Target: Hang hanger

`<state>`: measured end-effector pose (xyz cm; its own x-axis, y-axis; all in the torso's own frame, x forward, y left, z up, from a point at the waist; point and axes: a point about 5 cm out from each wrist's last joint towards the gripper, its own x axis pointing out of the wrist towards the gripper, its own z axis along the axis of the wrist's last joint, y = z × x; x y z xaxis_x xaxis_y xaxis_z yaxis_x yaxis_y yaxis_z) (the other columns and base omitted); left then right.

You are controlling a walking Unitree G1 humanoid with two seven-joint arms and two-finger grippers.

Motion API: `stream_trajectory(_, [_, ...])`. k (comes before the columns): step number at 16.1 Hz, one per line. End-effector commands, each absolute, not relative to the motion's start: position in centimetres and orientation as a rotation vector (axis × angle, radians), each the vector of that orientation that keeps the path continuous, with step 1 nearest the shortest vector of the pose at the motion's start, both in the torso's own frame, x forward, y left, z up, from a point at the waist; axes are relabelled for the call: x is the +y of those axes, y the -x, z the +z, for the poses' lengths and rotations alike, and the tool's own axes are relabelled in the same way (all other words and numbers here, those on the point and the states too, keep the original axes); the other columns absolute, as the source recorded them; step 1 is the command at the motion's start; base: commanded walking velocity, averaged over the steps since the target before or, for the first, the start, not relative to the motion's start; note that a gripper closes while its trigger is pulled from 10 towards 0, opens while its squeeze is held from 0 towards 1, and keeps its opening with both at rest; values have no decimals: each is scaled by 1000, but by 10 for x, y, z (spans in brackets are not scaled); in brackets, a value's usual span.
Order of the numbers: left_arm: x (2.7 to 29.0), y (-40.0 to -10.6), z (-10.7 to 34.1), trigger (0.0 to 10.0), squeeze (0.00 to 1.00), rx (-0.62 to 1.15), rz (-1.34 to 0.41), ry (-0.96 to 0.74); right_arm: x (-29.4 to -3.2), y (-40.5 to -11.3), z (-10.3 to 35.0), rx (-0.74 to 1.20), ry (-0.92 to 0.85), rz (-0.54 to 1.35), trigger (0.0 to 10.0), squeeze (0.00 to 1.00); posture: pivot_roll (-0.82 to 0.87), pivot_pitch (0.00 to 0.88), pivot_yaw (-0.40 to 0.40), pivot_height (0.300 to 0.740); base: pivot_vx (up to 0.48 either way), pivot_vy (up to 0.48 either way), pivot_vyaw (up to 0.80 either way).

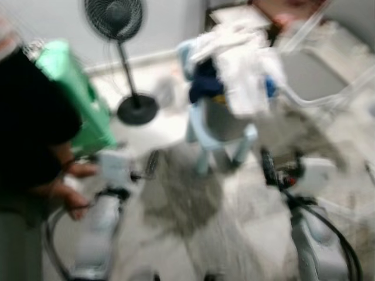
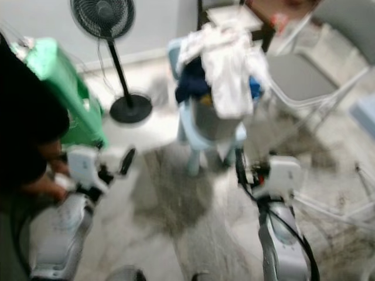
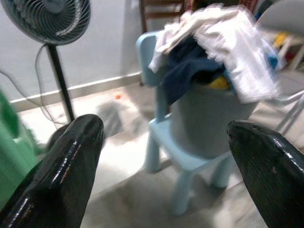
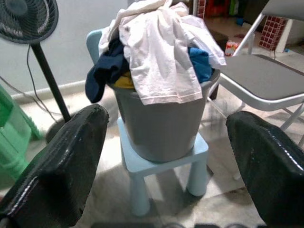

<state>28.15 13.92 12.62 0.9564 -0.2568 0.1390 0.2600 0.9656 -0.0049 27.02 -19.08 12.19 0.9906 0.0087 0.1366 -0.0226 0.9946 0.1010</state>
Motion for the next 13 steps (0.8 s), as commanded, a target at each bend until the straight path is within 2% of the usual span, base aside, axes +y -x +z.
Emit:
stream_trajectory(1, [151,-275,115,10000,0,-80,-216,22,-178,-270,130,-157,-126,51,10000,0,126,229,-14,740,270,0,0])
stream_trajectory(3, [151,-272,108,10000,0,-32,-216,31,-173,-271,122,-125,-134,49,10000,0,137,209,-14,740,251,0,0])
stream_trajectory(7, [164,-281,96,10000,0,37,-188,-7,-147,-283,116,-86,-178,99,10000,0,190,117,6,740,0,0,0])
stream_trajectory(9, [168,-290,98,10000,0,40,-154,9,-142,-292,106,-56,-194,109,10000,0,199,120,11,740,0,0,0])
stream_trajectory(13, [159,-298,86,10000,0,59,-178,-14,-138,-306,102,-40,-213,126,10000,0,214,79,0,740,0,0,0])
